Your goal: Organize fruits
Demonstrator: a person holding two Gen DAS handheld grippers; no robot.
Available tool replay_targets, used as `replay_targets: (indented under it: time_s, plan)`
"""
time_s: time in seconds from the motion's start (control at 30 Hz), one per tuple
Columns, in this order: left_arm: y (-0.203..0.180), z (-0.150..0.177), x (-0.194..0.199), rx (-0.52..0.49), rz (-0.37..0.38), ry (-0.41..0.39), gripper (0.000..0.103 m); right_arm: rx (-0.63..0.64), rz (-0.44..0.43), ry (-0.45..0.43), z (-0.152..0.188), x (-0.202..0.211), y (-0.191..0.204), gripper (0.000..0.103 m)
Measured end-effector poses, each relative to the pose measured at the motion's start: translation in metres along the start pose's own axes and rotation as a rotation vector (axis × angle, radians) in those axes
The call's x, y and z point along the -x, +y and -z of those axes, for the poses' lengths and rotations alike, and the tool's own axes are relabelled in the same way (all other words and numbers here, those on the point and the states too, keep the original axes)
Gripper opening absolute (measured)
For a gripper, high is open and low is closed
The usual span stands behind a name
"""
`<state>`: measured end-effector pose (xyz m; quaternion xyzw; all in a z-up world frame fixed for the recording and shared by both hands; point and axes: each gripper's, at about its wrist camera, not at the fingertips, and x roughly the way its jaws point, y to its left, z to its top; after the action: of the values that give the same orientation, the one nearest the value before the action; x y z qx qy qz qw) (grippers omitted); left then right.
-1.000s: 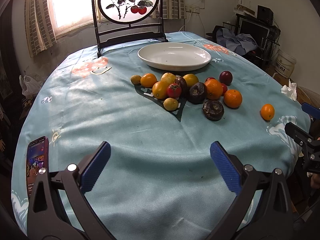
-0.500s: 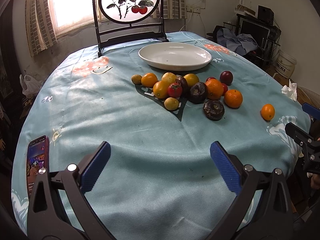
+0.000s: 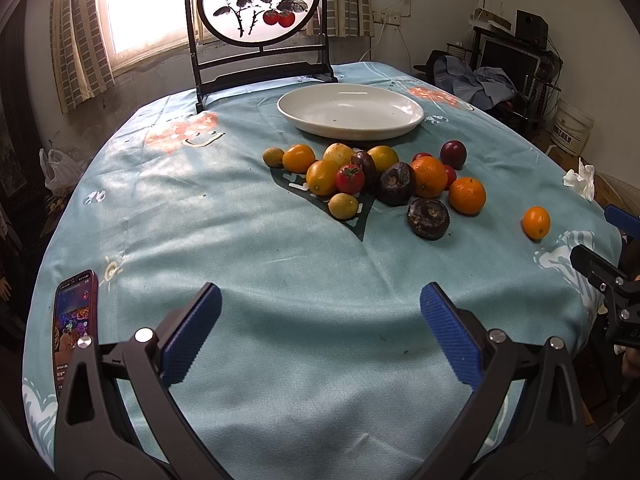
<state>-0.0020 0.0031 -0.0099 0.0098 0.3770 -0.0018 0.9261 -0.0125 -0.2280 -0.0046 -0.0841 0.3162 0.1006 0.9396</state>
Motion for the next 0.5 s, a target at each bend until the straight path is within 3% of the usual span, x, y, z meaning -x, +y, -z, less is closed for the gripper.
replay_targets:
  time_s: [0.27,0.43,0.5]
  plan:
    - [-0.001,0.0,-0.001,-0.001,-0.002,0.006,0.101,-0.005,-0.007,-0.002,0.001,-0.001,-0.002,0.102]
    - [0.003,0.005,-0.011,0.012,-0.003,0.036,0.101,-0.104,-0.158,0.073,0.007,-0.03,-0.027,0.102]
    - [0.004,0.005,-0.015,0.012,-0.005,0.049,0.101,-0.132,-0.146,0.113,0.011,-0.046,-0.038,0.102]
